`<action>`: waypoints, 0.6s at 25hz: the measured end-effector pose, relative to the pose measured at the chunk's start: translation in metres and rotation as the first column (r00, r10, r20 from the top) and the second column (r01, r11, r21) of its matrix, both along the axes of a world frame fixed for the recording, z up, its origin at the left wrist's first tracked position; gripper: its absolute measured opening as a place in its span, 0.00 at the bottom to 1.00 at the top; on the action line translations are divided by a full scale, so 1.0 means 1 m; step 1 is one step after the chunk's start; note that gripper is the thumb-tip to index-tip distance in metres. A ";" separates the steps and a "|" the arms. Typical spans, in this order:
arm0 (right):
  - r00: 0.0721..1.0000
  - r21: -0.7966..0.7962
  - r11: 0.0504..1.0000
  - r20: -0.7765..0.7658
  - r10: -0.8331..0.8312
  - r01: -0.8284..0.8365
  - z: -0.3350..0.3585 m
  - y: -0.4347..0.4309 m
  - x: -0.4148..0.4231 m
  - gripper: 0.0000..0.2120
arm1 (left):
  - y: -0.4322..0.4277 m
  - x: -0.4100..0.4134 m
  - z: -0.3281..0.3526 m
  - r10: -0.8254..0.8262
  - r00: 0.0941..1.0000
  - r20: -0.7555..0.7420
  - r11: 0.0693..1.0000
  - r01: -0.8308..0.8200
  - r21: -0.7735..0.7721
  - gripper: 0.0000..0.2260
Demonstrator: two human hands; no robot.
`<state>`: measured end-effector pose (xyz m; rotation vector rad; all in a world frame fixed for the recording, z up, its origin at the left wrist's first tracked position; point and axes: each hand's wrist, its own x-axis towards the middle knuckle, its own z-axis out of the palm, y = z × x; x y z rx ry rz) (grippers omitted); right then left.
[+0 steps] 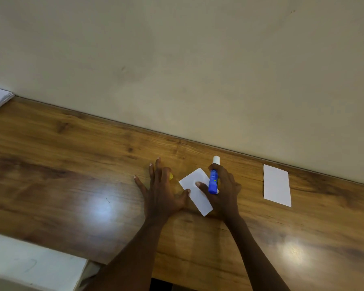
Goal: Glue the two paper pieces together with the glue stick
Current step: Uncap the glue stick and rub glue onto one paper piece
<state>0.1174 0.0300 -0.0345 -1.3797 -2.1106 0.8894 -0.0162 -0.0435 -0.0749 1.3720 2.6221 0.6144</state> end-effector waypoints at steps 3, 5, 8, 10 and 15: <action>0.914 -0.244 0.969 -0.384 -0.131 0.036 0.001 -0.007 -0.016 0.08 | 0.000 -0.001 -0.001 -0.010 1.000 0.005 1.000 0.010 -0.008 0.35; 0.874 -0.338 0.941 -0.450 -0.181 0.021 0.000 -0.005 -0.023 0.08 | 0.000 -0.001 -0.001 -0.013 1.000 0.017 1.000 0.013 -0.006 0.35; 0.914 -0.303 0.951 -0.399 -0.070 -0.059 0.002 0.000 -0.030 0.03 | -0.001 -0.001 -0.001 -0.021 1.000 0.022 1.000 0.022 -0.006 0.32; 0.947 -0.245 0.964 -0.320 0.023 -0.106 0.002 0.000 -0.030 0.03 | -0.001 -0.002 -0.001 -0.030 0.999 0.025 1.000 0.030 0.006 0.31; 0.965 -0.191 0.968 -0.239 0.112 -0.159 -0.002 0.002 -0.028 0.03 | -0.002 -0.002 0.000 -0.039 0.999 0.030 0.999 0.038 0.009 0.31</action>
